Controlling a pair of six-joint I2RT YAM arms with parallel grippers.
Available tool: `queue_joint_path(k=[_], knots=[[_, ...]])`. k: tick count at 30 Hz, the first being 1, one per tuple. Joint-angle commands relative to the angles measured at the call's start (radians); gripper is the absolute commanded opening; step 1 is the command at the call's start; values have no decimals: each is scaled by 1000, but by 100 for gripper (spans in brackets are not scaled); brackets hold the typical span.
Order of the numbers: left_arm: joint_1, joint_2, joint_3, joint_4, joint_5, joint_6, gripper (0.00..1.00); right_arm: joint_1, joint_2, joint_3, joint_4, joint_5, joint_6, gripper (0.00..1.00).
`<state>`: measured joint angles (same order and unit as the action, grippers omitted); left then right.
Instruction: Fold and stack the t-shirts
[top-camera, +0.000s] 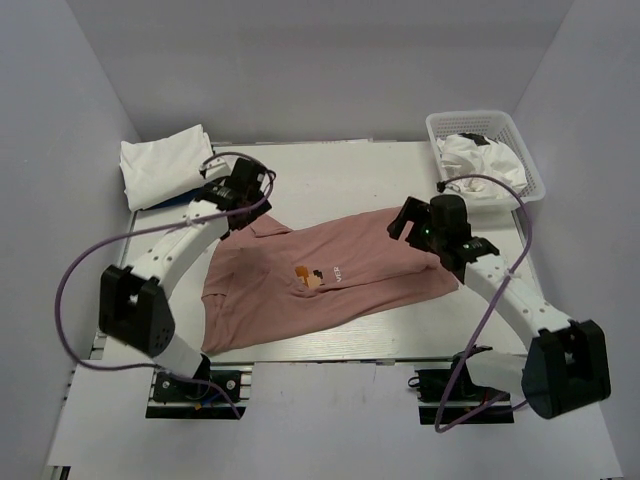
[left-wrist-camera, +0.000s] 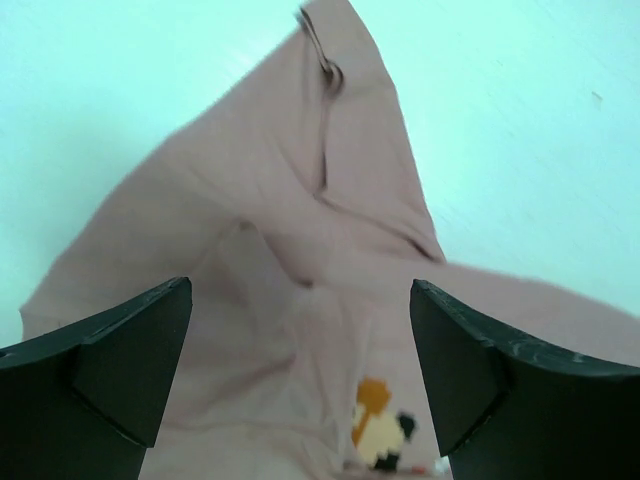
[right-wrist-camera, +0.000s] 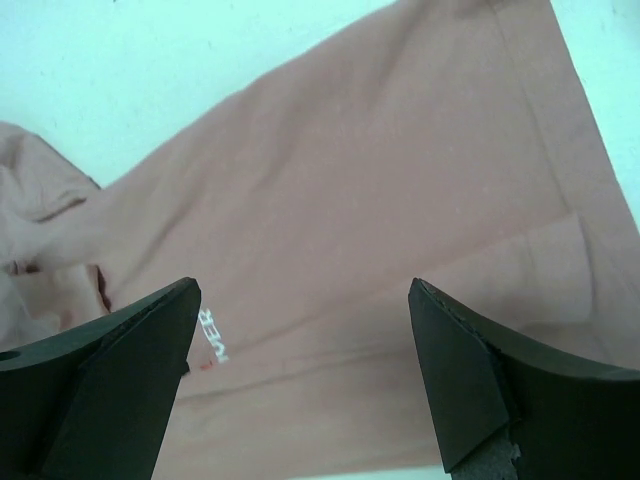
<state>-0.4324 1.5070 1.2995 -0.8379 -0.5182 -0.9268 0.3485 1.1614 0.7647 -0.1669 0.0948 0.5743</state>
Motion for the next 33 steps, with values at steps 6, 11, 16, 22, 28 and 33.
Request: queue_joint_path(k=[6, 11, 16, 22, 28, 33], knots=[[184, 301, 222, 34, -3, 101, 100, -2, 119, 133, 82, -20, 18, 90], [259, 508, 387, 46, 24, 129, 100, 3, 124, 123, 89, 5, -20, 90], [279, 587, 448, 130, 89, 198, 93, 1, 147, 139, 75, 57, -47, 90], [299, 627, 408, 233, 184, 212, 90, -2, 193, 168, 49, 80, -74, 90], [299, 696, 399, 258, 213, 212, 76, -3, 222, 179, 40, 91, -71, 90], [299, 739, 420, 258, 213, 203, 54, -2, 236, 188, 27, 115, -76, 90]])
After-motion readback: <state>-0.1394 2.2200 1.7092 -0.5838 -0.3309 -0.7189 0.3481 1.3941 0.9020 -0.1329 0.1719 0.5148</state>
